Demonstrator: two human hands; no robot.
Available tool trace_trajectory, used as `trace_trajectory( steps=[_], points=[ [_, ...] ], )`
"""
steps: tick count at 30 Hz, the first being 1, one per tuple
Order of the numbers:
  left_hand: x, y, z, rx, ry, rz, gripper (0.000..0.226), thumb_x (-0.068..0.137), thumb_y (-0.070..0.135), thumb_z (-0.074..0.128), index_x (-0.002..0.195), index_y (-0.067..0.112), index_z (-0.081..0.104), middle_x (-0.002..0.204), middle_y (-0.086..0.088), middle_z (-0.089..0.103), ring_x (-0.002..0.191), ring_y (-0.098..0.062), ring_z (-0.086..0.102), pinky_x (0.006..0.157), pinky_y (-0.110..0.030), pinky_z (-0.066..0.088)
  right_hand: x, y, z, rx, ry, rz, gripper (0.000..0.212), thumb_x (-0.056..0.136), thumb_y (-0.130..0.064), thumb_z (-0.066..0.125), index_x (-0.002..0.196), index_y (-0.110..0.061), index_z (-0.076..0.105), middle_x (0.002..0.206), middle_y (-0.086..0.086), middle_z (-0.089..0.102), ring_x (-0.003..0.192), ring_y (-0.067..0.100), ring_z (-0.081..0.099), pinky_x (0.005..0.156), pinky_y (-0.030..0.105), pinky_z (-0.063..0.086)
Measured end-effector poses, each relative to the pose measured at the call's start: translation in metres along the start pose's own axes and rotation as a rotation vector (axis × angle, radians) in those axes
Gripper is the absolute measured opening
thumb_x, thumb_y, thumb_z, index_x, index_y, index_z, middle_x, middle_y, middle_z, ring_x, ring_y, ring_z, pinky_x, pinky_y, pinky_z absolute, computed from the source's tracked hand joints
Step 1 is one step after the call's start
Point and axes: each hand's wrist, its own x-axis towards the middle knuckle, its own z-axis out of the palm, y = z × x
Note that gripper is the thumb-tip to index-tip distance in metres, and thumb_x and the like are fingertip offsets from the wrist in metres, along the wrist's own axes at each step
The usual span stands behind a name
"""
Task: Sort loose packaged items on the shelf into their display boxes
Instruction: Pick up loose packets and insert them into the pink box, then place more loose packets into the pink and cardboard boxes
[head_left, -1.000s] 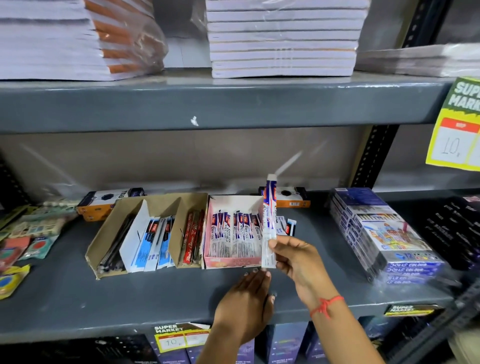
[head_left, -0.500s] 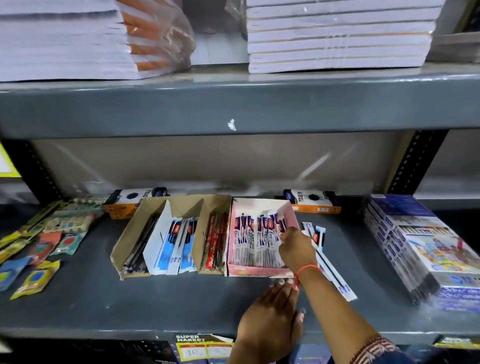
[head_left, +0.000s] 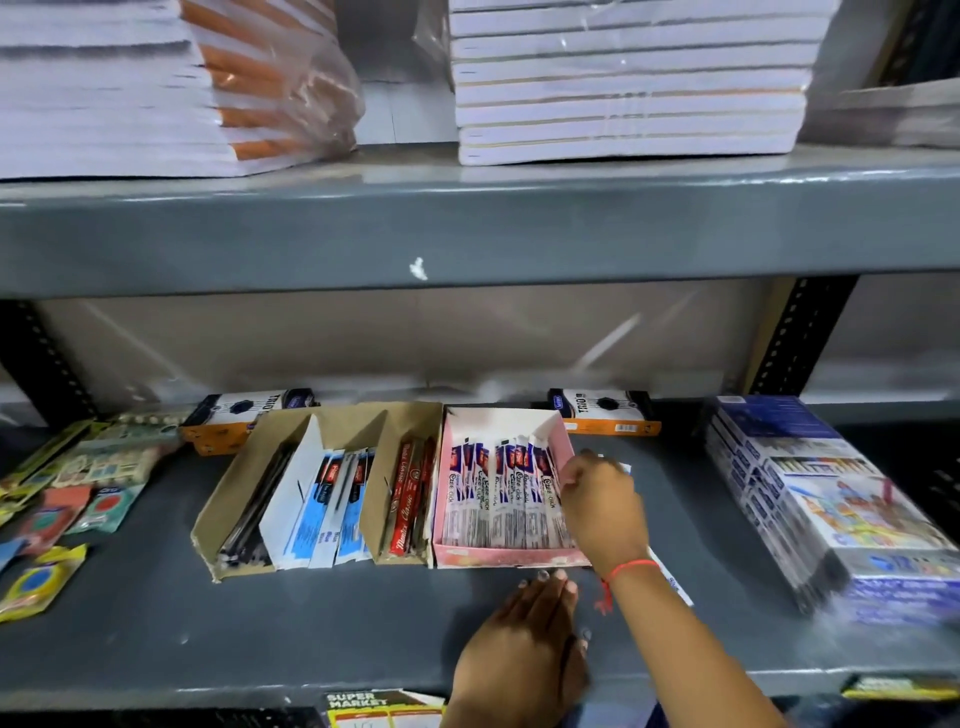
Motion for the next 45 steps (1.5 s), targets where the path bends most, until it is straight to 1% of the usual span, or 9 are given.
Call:
trace_trajectory(
  steps=[3, 9, 14, 20, 23, 25, 35, 40, 45],
  points=[
    [-0.001, 0.002, -0.003, 0.027, -0.041, 0.014, 0.042, 0.063, 0.05, 0.069, 0.096, 0.026, 0.075, 0.103, 0.009, 0.073, 0.092, -0.003, 0.067, 0.081, -0.015, 0.051, 0.002, 0.031, -0.019, 0.044, 0.101, 0.151, 0.025, 0.081, -0.001, 0.044, 0.098, -0.003, 0.062, 0.109, 0.022, 0.06, 0.096, 0.037, 0.059, 0.071, 0.029, 0.036],
    [-0.003, 0.004, -0.006, 0.058, -0.125, 0.024, 0.046, 0.067, 0.054, 0.066, 0.104, 0.028, 0.072, 0.108, 0.013, 0.07, 0.1, 0.0, 0.064, 0.086, -0.015, 0.049, -0.009, 0.083, -0.026, -0.2, -0.201, 0.298, 0.026, 0.08, -0.012, 0.05, 0.103, -0.006, 0.062, 0.109, 0.021, 0.066, 0.103, 0.037, 0.06, 0.083, 0.038, 0.05],
    [-0.003, 0.002, -0.005, 0.063, -0.18, -0.009, 0.045, 0.07, 0.053, 0.061, 0.106, 0.028, 0.071, 0.109, 0.014, 0.07, 0.101, 0.0, 0.063, 0.085, -0.016, 0.049, -0.004, 0.087, -0.032, 0.046, -0.172, 0.392, 0.012, 0.078, -0.003, 0.055, 0.071, -0.002, 0.065, 0.088, 0.023, 0.068, 0.085, 0.036, 0.064, 0.066, 0.028, 0.044],
    [-0.003, 0.002, -0.005, 0.027, -0.206, -0.03, 0.047, 0.072, 0.05, 0.062, 0.109, 0.023, 0.069, 0.114, 0.009, 0.068, 0.104, -0.003, 0.063, 0.089, -0.019, 0.047, -0.026, 0.085, -0.053, 0.975, -0.259, 0.471, 0.02, 0.078, 0.006, 0.062, 0.065, -0.009, 0.065, 0.045, -0.001, 0.065, 0.05, 0.019, 0.051, 0.049, 0.023, 0.036],
    [-0.003, 0.0, -0.003, -0.024, -0.252, -0.072, 0.054, 0.092, 0.045, 0.035, 0.139, 0.018, 0.039, 0.147, 0.004, 0.035, 0.134, -0.009, 0.034, 0.112, -0.022, 0.014, -0.041, 0.078, -0.063, 1.099, -0.342, 0.43, 0.022, 0.08, 0.005, 0.06, 0.069, -0.012, 0.067, 0.05, -0.002, 0.069, 0.043, 0.009, 0.057, 0.043, 0.017, 0.042],
    [-0.004, -0.004, 0.002, -0.006, -0.262, -0.073, 0.057, 0.096, 0.044, 0.019, 0.147, 0.019, 0.016, 0.155, 0.005, 0.014, 0.142, -0.009, 0.012, 0.11, -0.02, -0.007, -0.046, 0.076, -0.066, 1.132, -0.349, 0.427, 0.021, 0.08, 0.005, 0.061, 0.069, -0.012, 0.067, 0.053, -0.001, 0.07, 0.048, 0.01, 0.059, 0.047, 0.019, 0.045],
    [-0.003, -0.006, 0.007, 0.061, -0.274, -0.073, 0.057, 0.097, 0.043, 0.016, 0.147, 0.017, 0.012, 0.157, 0.001, 0.012, 0.143, -0.01, 0.008, 0.108, -0.02, -0.012, -0.058, 0.066, -0.068, 1.251, -0.345, 0.447, 0.036, 0.091, 0.007, 0.039, 0.074, -0.012, 0.065, 0.053, 0.001, 0.069, 0.041, 0.009, 0.06, 0.043, 0.018, 0.049],
    [-0.004, -0.007, 0.008, 0.037, -0.259, -0.068, 0.056, 0.097, 0.042, 0.016, 0.147, 0.016, 0.014, 0.156, 0.0, 0.015, 0.142, -0.011, 0.01, 0.109, -0.02, -0.01, -0.057, 0.058, -0.061, 1.15, -0.302, 0.533, 0.026, 0.096, -0.019, 0.04, 0.09, -0.015, 0.065, 0.058, 0.0, 0.047, 0.046, 0.009, 0.033, 0.032, 0.014, 0.026],
    [-0.004, -0.007, 0.007, 0.051, -0.253, -0.065, 0.056, 0.097, 0.042, 0.016, 0.147, 0.016, 0.016, 0.156, 0.0, 0.017, 0.142, -0.011, 0.012, 0.109, -0.02, -0.009, -0.055, 0.057, -0.062, 1.309, -0.409, 0.521, 0.036, 0.091, -0.044, 0.045, 0.106, -0.019, 0.066, 0.067, -0.002, 0.053, 0.046, 0.005, 0.035, 0.033, 0.013, 0.026]
  ],
)
